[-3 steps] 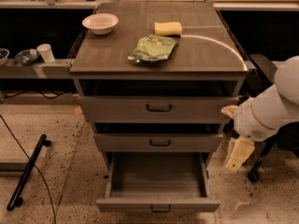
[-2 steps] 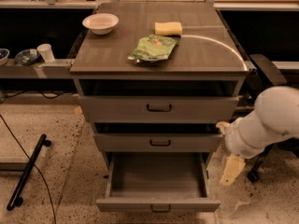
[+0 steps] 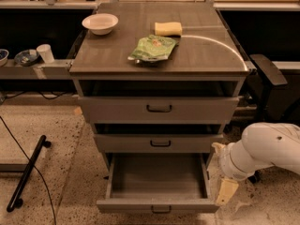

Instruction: Close bottom drawer

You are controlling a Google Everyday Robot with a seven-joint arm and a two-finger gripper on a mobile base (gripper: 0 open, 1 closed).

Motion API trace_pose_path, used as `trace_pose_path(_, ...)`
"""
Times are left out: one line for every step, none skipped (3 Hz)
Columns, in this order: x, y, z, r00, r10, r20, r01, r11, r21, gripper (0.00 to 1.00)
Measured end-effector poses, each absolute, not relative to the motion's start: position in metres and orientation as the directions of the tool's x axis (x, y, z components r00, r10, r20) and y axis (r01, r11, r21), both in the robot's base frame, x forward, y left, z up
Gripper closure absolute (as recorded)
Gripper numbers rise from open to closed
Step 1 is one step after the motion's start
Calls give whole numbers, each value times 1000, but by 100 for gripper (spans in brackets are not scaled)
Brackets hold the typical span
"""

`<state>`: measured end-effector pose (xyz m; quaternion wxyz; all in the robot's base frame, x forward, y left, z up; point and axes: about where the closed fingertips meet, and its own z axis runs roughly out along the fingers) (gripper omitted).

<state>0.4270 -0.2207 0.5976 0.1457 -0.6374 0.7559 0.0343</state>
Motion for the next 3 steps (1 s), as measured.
trace_pose_path(438, -223, 569, -157, -947, -279, -981, 183, -68, 0)
trace_pose_path(452, -222, 498, -177, -938, -297, -984, 178, 22, 0)
trace_pose_path(460, -206, 403, -173, -926, -336, -985, 165, 54, 0)
